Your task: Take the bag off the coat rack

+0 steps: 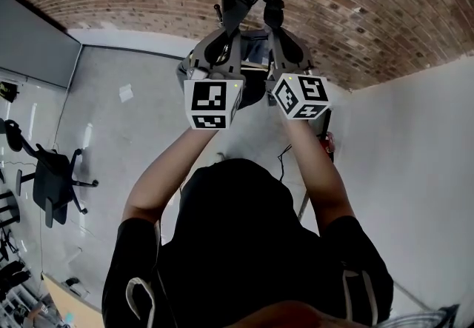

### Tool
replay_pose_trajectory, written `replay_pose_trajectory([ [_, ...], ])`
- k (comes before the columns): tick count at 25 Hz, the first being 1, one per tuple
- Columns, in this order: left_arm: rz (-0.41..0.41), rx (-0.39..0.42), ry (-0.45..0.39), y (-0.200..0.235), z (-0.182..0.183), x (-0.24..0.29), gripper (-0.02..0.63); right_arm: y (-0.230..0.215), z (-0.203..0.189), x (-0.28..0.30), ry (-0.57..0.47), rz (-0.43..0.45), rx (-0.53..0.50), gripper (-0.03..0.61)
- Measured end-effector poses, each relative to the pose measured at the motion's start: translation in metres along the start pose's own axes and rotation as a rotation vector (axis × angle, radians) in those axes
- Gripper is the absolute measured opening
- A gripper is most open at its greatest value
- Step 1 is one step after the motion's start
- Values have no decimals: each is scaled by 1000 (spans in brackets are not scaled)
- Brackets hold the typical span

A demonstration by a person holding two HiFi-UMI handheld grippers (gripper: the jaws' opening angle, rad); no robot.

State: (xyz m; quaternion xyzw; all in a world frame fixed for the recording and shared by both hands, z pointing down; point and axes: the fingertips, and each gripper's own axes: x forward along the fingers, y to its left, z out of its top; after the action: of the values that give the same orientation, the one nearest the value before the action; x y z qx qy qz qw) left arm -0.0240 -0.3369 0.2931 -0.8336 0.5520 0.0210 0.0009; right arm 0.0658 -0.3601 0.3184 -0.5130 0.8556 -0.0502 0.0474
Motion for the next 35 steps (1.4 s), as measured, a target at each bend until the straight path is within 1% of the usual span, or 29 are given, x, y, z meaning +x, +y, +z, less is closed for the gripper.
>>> replay_pose_trajectory([
  [3, -10, 8, -20, -4, 13, -8, 20, -3, 14, -12, -33, -7, 27, 21],
  [6, -14, -9, -41, -5, 27, -18, 20, -5, 28, -23, -67, -19, 38, 21],
  [11, -12, -2, -71, -9, 41, -34, 20, 1, 47, -44, -107, -30, 4, 21],
  [15, -14, -15, -110, -10, 57, -45, 20, 1, 58, -62, -130, -53, -10, 21],
  [20, -1, -23, -143, 0, 76, -57, 20, -3, 74, -90, -162, -78, -12, 21],
  [23, 11, -32, -159, 6, 83, -67, 20, -3, 83, -105, -184, -93, -33, 21],
  [26, 34, -65, -170, 13, 84, -77, 20, -5, 88, -117, -189, -113, -37, 21],
  [29, 70, -90, -183, 20, 81, -87, 20, -12, 88, -128, -165, -153, -16, 21],
  [32, 66, -104, -157, 16, 65, -94, 20, -15, 83, -138, -148, -179, -11, 21],
  [35, 68, -129, -140, 13, 50, -101, 20, -14, 75, -143, -135, -180, -17, 21],
])
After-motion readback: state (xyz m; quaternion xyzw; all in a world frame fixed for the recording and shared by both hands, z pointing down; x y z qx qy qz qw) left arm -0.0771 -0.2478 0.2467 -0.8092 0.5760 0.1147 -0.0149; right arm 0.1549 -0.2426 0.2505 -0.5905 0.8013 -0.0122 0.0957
